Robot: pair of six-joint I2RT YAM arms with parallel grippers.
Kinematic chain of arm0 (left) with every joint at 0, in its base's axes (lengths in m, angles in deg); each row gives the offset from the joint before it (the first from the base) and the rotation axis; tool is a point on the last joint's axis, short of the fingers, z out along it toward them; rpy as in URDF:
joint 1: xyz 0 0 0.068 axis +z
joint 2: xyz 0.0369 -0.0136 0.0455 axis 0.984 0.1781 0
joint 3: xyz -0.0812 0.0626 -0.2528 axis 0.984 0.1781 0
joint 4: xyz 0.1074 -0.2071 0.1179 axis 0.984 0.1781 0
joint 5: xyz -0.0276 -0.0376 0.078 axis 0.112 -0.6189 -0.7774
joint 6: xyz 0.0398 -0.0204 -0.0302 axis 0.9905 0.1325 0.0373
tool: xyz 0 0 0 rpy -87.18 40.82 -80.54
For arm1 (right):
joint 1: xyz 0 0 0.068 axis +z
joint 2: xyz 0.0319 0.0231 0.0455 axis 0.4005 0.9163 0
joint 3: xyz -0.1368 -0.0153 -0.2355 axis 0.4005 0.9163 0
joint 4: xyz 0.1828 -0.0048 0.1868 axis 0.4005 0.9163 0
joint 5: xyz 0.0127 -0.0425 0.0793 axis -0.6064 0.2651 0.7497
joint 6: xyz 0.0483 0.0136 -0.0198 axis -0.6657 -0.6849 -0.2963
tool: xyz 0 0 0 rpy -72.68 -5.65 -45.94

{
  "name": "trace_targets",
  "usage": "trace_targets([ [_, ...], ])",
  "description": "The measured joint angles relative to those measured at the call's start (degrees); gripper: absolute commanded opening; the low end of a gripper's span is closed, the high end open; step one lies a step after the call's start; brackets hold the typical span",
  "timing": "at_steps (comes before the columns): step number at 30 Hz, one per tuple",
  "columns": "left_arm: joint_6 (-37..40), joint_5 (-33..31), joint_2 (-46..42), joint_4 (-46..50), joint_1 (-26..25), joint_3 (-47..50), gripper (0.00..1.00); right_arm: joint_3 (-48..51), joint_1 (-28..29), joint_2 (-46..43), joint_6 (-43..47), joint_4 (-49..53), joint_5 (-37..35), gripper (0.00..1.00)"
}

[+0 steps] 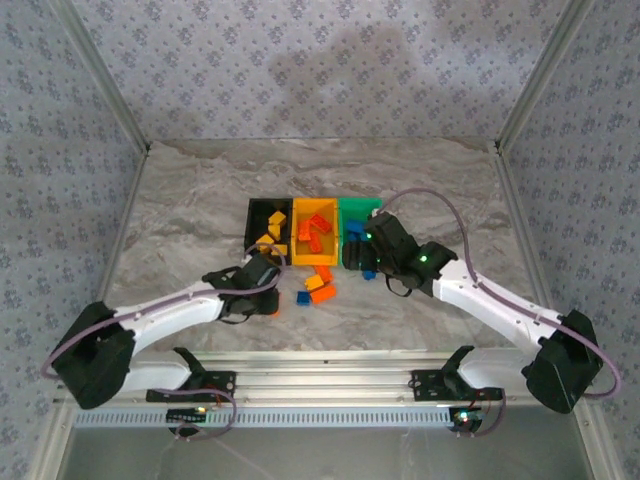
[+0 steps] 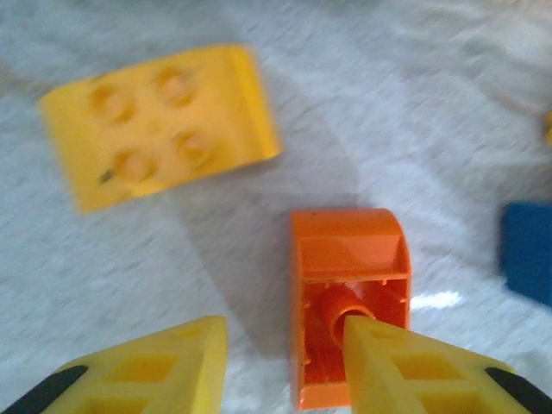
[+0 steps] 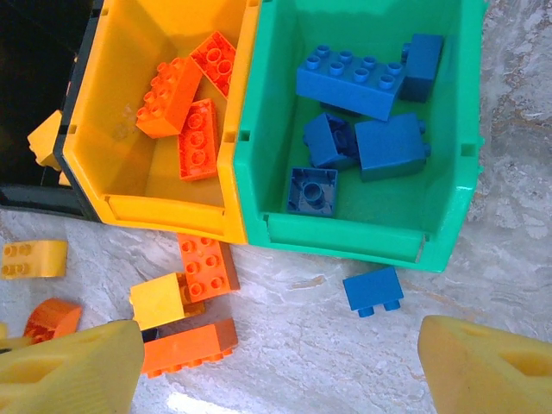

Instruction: Sort the legos into containers by color

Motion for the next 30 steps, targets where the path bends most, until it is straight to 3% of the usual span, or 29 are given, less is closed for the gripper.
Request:
trace_targets([
  [6,-0.98,1.33,-7.58,4.11,-0.90,-0.09,0.72,0.70,-0.24,-0.74,0.00,-0.24,-0.04,0.85],
  [13,-1.53,2.95,-0.07,2.08,-3.34,-0.48,0.74,1.77,-0.48,-0.90,0.00,-0.76,-0.02,0.85],
  [20,-0.94,0.33,6.69,-0.07,-3.56,-0.42,0.63,2.16,-0.50,-1.64,0.00,-0.81,-0.02,0.85],
  [26,0.37,-1.14,7.76,0.42,-3.69,-1.07,0.43,2.58,-0.76,-2.60,0.00,-1.07,0.00,0.85],
  [30,1.16,-1.20,8.11,-0.33,-3.69,-1.40,0.35,3.17,-0.85,-2.62,-0.02,-1.09,0.00,0.85],
])
